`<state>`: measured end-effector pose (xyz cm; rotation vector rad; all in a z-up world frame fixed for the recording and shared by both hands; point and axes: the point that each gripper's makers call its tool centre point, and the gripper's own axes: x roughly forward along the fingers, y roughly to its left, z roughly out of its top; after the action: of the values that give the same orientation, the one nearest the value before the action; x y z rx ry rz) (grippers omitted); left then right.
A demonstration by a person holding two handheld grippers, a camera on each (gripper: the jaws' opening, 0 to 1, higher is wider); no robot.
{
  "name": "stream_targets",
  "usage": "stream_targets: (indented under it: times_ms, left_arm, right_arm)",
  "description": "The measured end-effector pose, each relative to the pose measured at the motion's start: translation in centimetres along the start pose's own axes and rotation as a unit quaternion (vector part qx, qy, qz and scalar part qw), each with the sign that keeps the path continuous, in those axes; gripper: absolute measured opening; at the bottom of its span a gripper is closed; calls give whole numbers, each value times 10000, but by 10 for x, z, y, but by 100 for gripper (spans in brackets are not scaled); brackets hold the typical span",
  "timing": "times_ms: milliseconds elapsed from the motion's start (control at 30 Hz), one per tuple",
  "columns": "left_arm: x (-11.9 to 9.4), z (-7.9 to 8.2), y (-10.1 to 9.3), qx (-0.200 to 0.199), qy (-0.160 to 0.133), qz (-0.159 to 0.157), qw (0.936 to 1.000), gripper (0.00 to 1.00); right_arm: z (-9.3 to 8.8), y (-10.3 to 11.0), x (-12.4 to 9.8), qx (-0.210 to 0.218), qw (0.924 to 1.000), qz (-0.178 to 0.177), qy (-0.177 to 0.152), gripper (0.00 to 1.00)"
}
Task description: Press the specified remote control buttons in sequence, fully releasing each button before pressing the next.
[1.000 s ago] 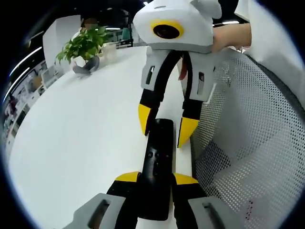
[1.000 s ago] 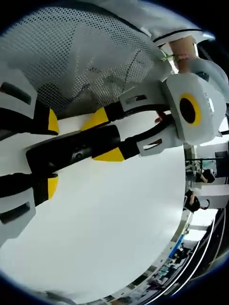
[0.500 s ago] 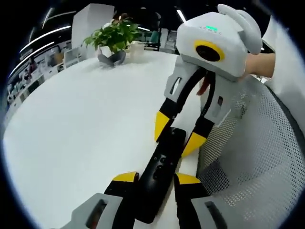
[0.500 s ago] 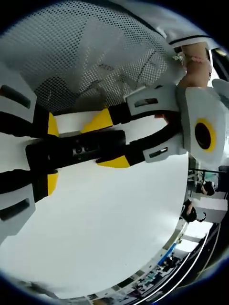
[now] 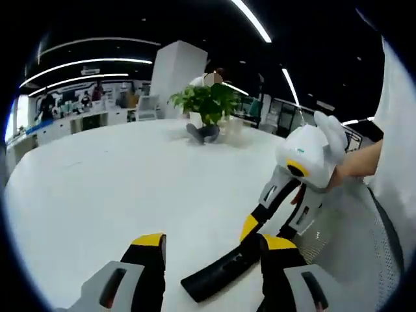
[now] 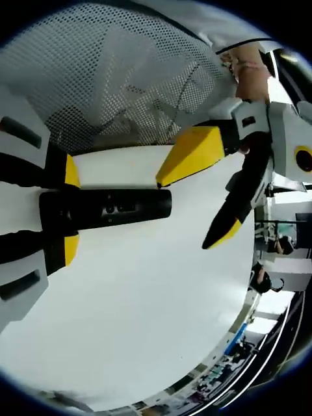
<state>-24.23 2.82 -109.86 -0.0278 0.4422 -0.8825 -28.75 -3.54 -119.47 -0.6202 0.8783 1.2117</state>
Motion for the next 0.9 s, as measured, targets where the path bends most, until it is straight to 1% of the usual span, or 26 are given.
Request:
stream_targets:
  times_ms: [100, 133, 200, 300, 367, 433, 667, 733, 767, 800, 867, 900]
  left_arm:
    - [-9, 10, 7, -85, -396, 217, 9989, 82]
    - [-13, 14, 9, -159, -548, 291, 9979, 86]
    - [-19, 19, 14, -253, -716, 432, 9962, 92]
    - [-26, 25, 19, -258, -780, 594, 9948, 97]
    - [-30, 31, 23, -150, -883, 727, 9933, 99]
    - [-34, 34, 25, -126, -948, 822, 9920, 100]
    - [-42, 41, 28, -141, -1090, 930, 9896, 100]
    - [-47, 39, 34, -170, -1129, 944, 9890, 100]
    - [-52, 35, 41, -189, -1131, 943, 9889, 100]
    - [-54, 33, 43, -191, -1130, 947, 9889, 100]
    - [-56, 33, 42, -185, -1136, 949, 9888, 100]
    - [-54, 35, 39, -195, -1136, 945, 9888, 100]
  right_arm:
    - [0, -2, 0, -57, 10000, 8, 29, 22]
    - [0, -2, 0, -76, 10000, 14, 37, 22]
    - [0, -4, 1, -111, 9999, 22, 54, 22]
    - [0, -6, 1, -163, 9998, 37, 67, 22]
    - [0, -7, 1, -177, 9998, 53, 74, 22]
    - [1, -9, 2, -223, 9997, 57, 87, 22]
    - [2, -20, 3, -428, 9989, 72, 185, 22]
    - [2, -24, 3, -489, 9985, 73, 221, 22]
    - [2, -27, 3, -529, 9983, 70, 243, 22]
    - [2, -29, 3, -550, 9981, 76, 250, 22]
    - [3, -33, 3, -593, 9978, 91, 268, 22]
    - [3, -35, 4, -607, 9977, 95, 277, 22]
